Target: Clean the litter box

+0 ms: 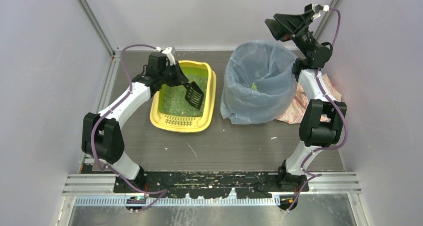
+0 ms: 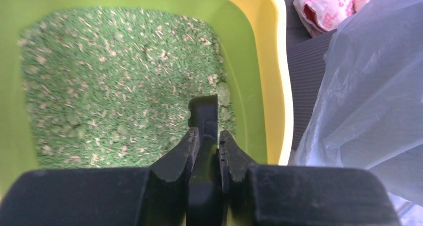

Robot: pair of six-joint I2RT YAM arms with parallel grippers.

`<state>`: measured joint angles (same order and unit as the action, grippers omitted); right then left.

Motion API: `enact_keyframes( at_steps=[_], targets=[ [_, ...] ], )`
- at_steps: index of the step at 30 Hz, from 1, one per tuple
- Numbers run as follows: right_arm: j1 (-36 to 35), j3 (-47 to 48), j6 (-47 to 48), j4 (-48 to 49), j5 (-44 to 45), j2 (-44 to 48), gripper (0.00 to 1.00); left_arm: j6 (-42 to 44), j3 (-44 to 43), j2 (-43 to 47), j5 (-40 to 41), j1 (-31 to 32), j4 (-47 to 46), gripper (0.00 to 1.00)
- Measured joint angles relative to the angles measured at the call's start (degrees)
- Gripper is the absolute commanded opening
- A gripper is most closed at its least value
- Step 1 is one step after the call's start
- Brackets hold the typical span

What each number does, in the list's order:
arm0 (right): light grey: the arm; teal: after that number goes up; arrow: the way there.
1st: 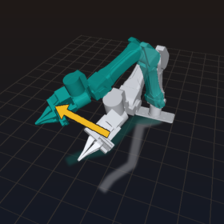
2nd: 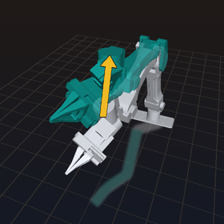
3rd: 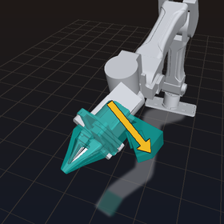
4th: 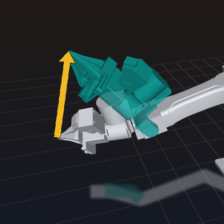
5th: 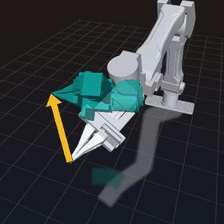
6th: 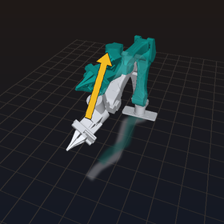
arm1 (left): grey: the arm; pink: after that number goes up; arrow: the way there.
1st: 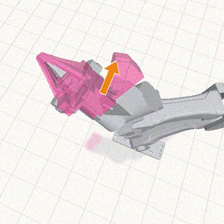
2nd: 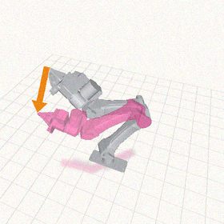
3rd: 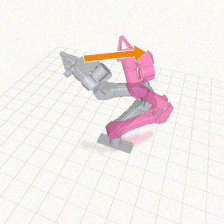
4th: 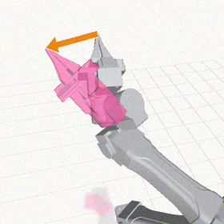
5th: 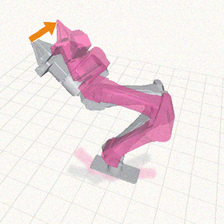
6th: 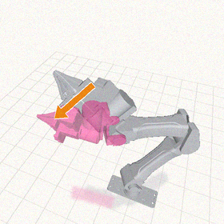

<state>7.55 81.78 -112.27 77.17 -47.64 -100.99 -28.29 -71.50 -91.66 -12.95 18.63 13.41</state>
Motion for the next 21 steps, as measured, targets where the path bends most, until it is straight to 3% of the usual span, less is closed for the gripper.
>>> enact_keyframes(
  at_steps=[8,21],
  targets=[
    [0.0,0.0,-0.5,0.4,0.0,0.0,0.66,5.2,-3.4,-0.1,2.8,-0.3,6.0,0.00],
    [0.0,-0.8,-0.7,0.9,0.2,0.0,0.66,-6.9,-5.7,-0.1,-4.0,0.1,4.7,0.00]
  ],
)
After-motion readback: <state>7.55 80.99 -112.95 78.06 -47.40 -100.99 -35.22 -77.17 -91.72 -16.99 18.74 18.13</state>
